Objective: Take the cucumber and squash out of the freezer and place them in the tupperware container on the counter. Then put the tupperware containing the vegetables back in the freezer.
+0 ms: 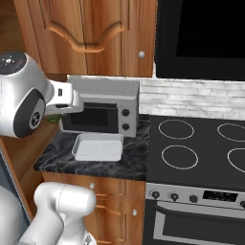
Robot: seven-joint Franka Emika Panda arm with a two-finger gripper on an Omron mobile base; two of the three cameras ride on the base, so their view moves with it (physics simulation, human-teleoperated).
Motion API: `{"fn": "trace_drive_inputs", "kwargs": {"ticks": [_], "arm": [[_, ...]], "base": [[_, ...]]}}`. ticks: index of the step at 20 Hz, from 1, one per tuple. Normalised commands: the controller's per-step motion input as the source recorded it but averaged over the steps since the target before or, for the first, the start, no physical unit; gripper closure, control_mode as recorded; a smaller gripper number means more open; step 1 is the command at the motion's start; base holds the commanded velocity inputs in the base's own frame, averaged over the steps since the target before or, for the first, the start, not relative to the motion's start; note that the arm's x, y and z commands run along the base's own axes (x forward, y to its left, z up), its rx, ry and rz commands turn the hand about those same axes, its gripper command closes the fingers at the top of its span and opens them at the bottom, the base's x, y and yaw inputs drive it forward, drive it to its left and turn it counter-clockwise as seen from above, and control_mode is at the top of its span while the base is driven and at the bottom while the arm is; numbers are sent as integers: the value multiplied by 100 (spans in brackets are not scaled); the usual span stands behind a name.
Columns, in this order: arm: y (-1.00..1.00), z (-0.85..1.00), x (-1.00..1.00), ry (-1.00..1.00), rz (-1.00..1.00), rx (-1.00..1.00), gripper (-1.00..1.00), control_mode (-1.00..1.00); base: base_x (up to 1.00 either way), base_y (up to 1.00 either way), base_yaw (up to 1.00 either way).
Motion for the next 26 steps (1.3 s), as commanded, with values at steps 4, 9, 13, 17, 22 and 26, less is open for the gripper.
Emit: {"fn": "trace_drive_inputs", "kwargs": {"ticks": [4, 9, 13, 17, 22, 26], "arm": [[0, -47, 18, 26, 21, -10, 100, -100], [0, -57, 30, 17, 19, -19, 100, -100], [0, -57, 22, 5, 17, -14, 100, -100], [0, -49, 22, 2, 12, -3, 100, -100], [0, -50, 45, 6, 16, -3, 100, -100], [0, -39, 38, 9, 15, -11, 100, -100]], "base": [[0, 0, 0], [0, 0, 0], [0, 0, 0], [0, 0, 0], [0, 0, 0], [0, 0, 0]]}}
